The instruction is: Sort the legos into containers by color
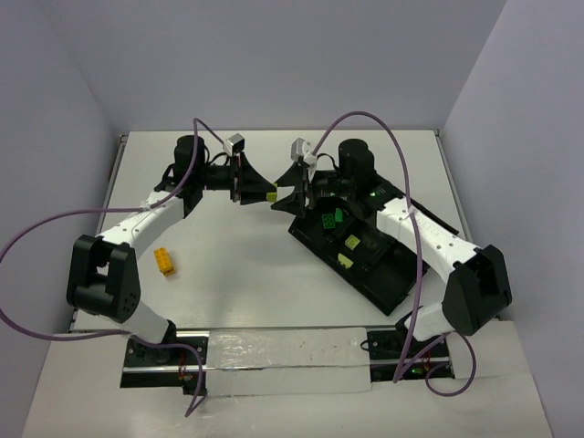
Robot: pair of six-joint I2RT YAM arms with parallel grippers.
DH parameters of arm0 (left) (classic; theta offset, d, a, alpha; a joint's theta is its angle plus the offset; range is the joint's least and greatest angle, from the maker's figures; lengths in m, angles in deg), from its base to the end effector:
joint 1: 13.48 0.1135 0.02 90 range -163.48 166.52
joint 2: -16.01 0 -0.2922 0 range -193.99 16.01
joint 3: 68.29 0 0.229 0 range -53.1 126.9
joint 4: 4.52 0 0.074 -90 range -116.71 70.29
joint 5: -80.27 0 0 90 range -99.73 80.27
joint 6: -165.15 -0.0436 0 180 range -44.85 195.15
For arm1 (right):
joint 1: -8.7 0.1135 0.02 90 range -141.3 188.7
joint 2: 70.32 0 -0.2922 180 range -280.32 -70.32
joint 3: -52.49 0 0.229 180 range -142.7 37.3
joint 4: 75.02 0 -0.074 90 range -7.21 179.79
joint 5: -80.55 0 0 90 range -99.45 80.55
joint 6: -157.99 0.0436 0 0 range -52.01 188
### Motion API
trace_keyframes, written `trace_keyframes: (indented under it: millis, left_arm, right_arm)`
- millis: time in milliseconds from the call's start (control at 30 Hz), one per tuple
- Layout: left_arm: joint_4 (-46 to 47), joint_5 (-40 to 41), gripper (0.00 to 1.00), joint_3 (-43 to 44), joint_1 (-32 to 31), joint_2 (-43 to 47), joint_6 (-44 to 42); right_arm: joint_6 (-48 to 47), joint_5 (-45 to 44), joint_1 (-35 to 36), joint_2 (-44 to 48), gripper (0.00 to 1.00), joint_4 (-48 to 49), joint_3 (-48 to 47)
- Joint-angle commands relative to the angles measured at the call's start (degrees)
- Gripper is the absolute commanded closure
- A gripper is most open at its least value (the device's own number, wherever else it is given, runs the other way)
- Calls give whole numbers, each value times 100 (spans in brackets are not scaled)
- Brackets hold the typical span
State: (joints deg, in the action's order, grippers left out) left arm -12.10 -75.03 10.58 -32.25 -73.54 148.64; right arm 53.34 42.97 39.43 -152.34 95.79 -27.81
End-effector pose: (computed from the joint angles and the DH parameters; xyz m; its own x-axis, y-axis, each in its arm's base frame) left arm 0.3000 -0.1438 0.3344 -0.9964 -0.0845 0.0031 -0.0141 0.1302 -0.9914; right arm 0.2463 0.1866 0.3770 0.0906 -0.1256 -0.9879 -0.9898 0.0980 -0.1032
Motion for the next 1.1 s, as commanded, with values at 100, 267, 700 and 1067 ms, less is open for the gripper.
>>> trace_keyframes:
  millis: [100, 267, 700, 1067]
  left_arm:
    - [162, -147, 100, 27, -31, 253, -107]
    - [169, -141, 100, 33, -31, 245, -116]
    - [-972, 298, 80, 381, -31, 255, -1097]
    - [-1683, 641, 1, 576, 75, 324, -1716]
  right_arm:
    - [3, 400, -32, -210, 36, 106, -393]
    - [164, 478, -41, -345, 43, 177, -456]
    - [705, 269, -145, -469, 100, 756, -232]
    - [1268, -657, -564, 383, 100, 903, 874]
